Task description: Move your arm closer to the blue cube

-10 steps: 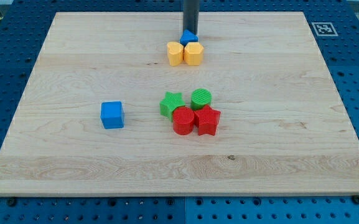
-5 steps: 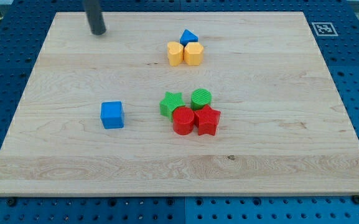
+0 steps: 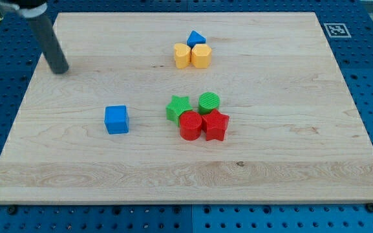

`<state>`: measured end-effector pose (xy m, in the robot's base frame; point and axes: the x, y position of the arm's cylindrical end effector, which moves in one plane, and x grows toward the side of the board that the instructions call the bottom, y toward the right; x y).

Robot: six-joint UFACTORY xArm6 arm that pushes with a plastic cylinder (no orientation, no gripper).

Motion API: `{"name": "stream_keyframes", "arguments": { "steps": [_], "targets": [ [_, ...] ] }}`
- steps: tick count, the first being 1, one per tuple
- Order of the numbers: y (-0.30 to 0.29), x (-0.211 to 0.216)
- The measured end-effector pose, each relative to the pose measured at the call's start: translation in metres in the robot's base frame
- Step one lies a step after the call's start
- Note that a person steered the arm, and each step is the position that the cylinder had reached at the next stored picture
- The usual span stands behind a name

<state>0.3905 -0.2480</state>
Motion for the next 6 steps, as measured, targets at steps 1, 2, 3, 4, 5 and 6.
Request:
{"name": "stream_keyframes", "arguments": {
  "steps": [1,2,3,4,5,6],
  "targets": [
    [0.0,0.055],
    [0.005,0.101],
    [0.039,0.146],
    [0.094,0.178],
    [0.14,0.177],
    [0.14,0.143]
  ]
}}
